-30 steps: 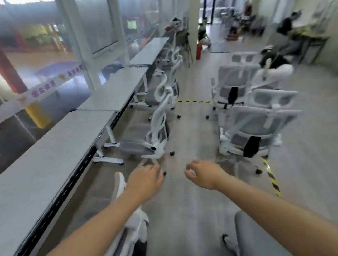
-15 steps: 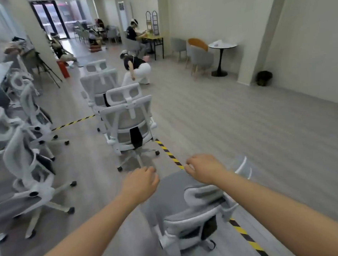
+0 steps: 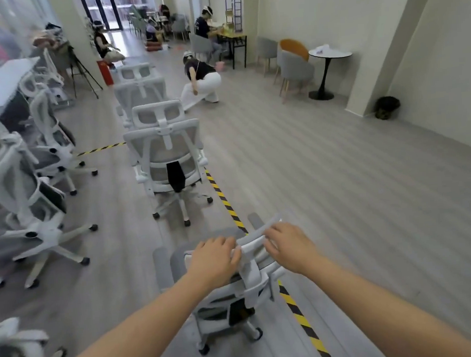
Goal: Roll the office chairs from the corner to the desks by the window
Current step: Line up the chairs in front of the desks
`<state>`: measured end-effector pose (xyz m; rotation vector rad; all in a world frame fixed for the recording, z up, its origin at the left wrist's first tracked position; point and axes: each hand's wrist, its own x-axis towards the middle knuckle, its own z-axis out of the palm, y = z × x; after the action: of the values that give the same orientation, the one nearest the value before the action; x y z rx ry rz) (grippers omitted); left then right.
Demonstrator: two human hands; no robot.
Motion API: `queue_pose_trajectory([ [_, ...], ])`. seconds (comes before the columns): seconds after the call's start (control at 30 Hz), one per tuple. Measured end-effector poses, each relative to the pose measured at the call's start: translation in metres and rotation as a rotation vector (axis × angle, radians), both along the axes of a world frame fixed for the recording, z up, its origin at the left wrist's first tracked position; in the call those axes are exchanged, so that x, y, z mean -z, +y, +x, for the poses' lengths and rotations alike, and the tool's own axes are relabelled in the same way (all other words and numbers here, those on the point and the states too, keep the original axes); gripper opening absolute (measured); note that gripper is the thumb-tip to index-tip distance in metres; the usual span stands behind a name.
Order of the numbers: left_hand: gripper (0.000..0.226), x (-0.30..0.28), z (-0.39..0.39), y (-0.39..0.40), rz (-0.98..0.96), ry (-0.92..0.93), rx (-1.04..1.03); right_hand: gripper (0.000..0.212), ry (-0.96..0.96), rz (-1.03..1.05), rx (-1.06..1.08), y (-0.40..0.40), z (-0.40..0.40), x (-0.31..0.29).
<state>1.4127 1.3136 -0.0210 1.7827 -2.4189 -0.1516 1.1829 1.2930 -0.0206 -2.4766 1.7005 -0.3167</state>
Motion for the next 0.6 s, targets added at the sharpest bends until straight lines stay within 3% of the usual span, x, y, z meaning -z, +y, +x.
queue_pose_trajectory([
  [0.23, 0.057, 0.042, 0.009, -0.049, -0.092, -0.05, -0.047, 0.045, 0.079, -0.031, -0.195, -0.074, 0.002, 0.046],
  [0.6, 0.048, 0.043, 0.034, -0.086, -0.207, -0.087, -0.191, 0.051, 0.022, -0.116, -0.473, -0.173, 0.037, 0.051],
])
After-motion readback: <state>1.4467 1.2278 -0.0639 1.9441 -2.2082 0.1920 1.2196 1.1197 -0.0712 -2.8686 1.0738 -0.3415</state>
